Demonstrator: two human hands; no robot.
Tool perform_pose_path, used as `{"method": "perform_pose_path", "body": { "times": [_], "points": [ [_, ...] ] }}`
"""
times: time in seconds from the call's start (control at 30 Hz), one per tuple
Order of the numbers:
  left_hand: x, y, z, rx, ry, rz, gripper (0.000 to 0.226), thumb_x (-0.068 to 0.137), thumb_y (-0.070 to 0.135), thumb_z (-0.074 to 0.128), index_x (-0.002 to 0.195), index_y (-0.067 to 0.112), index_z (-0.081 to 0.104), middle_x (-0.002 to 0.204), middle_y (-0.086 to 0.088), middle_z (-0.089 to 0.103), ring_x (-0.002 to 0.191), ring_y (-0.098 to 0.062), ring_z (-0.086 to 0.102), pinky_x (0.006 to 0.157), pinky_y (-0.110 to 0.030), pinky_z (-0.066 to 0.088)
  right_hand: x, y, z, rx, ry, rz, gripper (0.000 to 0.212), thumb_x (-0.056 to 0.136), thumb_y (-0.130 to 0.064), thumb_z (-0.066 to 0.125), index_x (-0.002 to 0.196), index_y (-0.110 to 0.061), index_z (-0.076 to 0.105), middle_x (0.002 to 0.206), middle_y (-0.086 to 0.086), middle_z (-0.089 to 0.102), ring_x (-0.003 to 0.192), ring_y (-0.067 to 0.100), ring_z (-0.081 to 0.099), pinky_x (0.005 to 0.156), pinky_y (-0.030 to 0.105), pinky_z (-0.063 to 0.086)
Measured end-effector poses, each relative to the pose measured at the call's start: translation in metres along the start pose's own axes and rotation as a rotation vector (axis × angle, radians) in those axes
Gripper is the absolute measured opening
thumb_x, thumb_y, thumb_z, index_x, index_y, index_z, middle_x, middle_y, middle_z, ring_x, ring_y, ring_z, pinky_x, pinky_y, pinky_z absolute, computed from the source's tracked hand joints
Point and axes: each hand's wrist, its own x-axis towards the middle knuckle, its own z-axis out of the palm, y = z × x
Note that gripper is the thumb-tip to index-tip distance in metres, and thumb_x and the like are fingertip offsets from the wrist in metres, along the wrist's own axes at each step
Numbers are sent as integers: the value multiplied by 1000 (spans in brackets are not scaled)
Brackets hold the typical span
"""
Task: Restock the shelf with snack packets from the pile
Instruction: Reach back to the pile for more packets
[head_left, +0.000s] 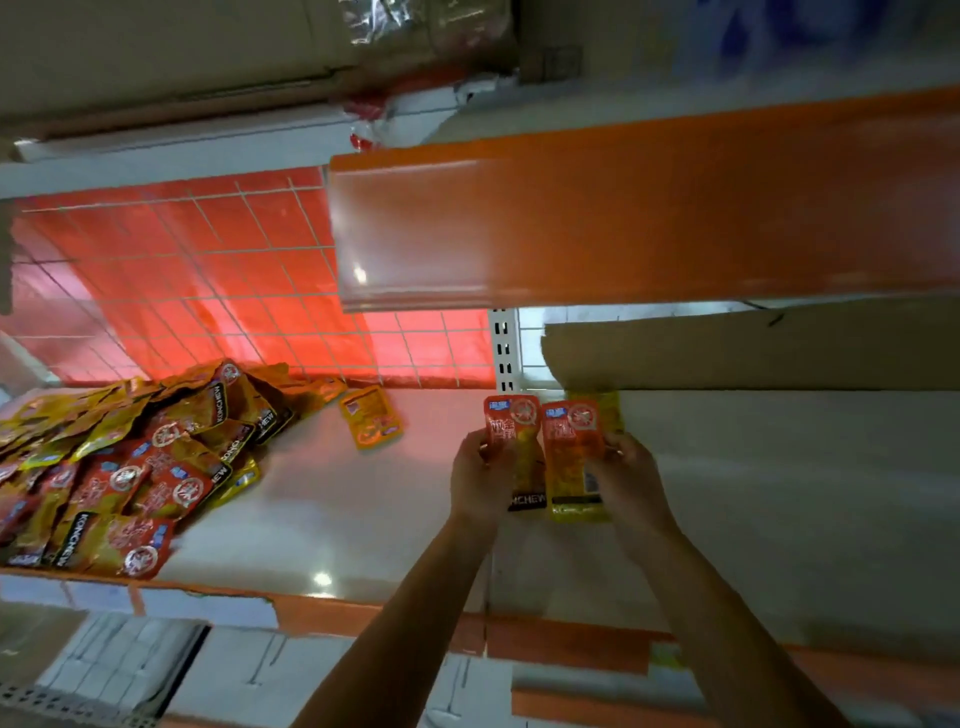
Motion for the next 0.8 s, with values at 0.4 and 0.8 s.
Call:
{"method": "perform_pose_path", "body": {
  "times": [0.4,0.8],
  "points": [
    [-68,15,166,-146,-169,-117,26,90,16,63,116,14,59,113,-9,67,103,-27,65,95,-48,51,2,11,-172,113,48,21,47,78,-43,72,113,-26,46,94,-7,59,82,9,58,61,25,43],
    [-128,33,311,31,-322,-36,32,89,26,63,119,19,55,110,-1,64,97,-18,64,87,-38,55,2,19,-320,308,65,4,30,100,-34,41,106,-14,62,97,9,71,85,29,70,72,40,56]
  ]
}}
